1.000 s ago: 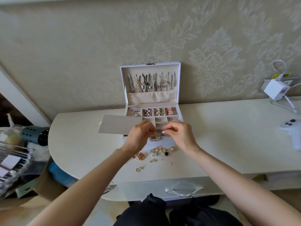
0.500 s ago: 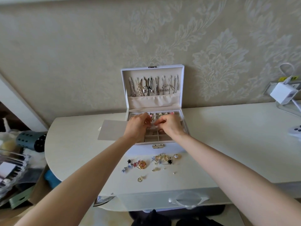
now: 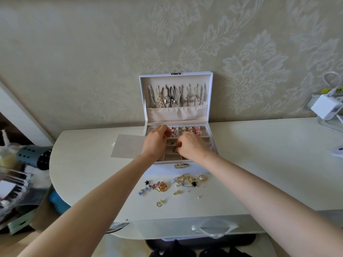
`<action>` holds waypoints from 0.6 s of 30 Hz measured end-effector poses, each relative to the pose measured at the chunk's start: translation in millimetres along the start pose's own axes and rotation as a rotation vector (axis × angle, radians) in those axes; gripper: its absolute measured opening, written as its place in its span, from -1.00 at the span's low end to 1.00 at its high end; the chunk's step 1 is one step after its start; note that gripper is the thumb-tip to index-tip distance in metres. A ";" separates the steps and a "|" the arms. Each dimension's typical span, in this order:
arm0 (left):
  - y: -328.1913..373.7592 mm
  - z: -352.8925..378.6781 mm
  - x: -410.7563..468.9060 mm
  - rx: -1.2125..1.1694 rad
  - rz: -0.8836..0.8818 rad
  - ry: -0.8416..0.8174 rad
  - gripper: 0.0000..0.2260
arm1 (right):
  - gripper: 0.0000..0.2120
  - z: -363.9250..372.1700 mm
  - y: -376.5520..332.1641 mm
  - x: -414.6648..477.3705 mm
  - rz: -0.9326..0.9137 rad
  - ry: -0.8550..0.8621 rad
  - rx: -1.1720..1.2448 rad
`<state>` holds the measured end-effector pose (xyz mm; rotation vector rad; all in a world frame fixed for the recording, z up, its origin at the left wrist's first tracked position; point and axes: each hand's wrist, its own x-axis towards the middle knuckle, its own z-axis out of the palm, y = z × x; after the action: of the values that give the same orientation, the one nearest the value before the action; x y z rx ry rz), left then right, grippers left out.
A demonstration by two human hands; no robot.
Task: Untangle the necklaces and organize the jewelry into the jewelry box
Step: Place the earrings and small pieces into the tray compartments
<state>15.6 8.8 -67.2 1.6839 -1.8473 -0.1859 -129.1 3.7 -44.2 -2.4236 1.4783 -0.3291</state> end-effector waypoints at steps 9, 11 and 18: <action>-5.7 -6.8 -17.3 0.304 0.149 0.005 -0.82 | -0.84 -0.6 -11.2 5.8 0.052 -0.025 -0.193; -5.9 -5.8 -18.4 0.334 0.153 0.035 -0.86 | -0.91 -0.1 -9.2 7.4 0.042 -0.039 -0.190; -8.6 -8.6 -24.5 0.241 0.092 0.169 -0.73 | -0.91 -3.1 -1.6 6.9 0.055 -0.006 -0.009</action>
<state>27.1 32.8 -73.0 1.7092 -1.8726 0.2197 -125.7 -2.1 -40.4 -2.3835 1.5447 -0.3038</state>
